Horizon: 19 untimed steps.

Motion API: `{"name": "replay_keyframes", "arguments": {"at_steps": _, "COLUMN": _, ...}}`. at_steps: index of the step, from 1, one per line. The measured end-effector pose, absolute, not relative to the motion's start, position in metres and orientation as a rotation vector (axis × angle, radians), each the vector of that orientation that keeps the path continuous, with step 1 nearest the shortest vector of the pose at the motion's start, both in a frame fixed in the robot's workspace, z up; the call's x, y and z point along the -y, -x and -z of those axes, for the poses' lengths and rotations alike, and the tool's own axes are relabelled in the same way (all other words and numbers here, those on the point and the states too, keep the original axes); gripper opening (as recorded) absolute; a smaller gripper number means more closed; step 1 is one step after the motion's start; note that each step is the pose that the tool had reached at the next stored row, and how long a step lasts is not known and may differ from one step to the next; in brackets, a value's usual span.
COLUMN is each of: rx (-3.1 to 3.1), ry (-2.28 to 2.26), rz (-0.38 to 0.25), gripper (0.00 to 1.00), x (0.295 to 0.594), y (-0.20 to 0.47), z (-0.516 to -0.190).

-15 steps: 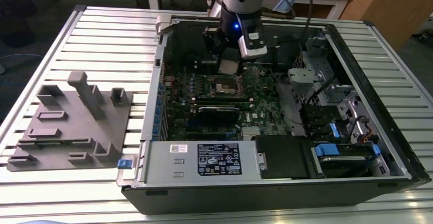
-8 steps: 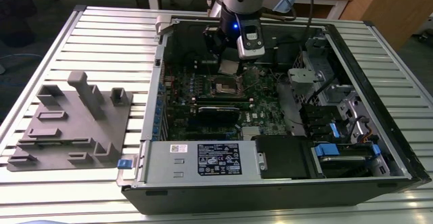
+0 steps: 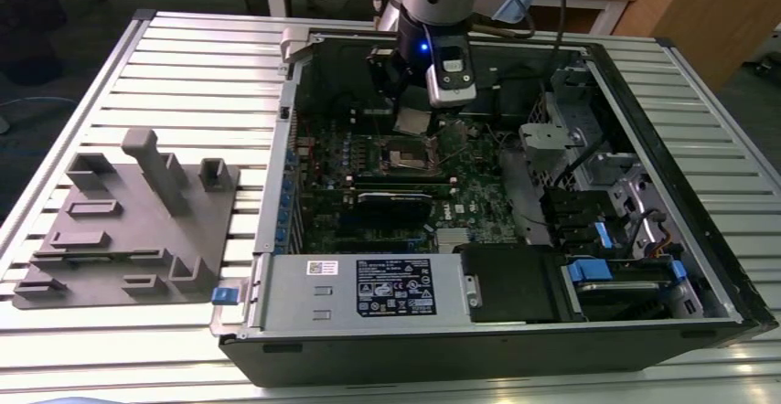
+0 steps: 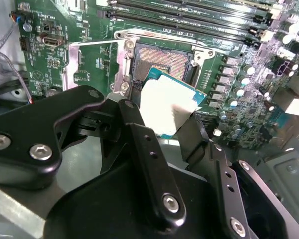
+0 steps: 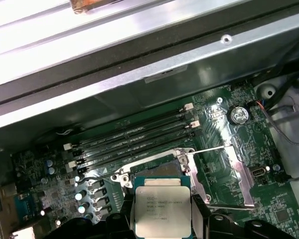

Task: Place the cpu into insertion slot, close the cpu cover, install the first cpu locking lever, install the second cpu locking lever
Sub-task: 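Place the cpu into insertion slot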

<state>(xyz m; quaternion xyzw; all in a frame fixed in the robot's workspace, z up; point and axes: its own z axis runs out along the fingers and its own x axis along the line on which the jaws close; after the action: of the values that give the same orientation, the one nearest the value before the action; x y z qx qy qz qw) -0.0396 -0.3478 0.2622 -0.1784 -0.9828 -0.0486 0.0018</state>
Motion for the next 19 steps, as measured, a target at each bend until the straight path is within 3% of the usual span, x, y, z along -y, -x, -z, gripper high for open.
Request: {"name": "replay_keyframes", "arguments": {"at_steps": 19, "rx": 3.065, "ry": 0.671, "rz": 0.153, "gripper": 0.54, "x": 0.3478, "y": 0.0396, "z": -0.2619}}
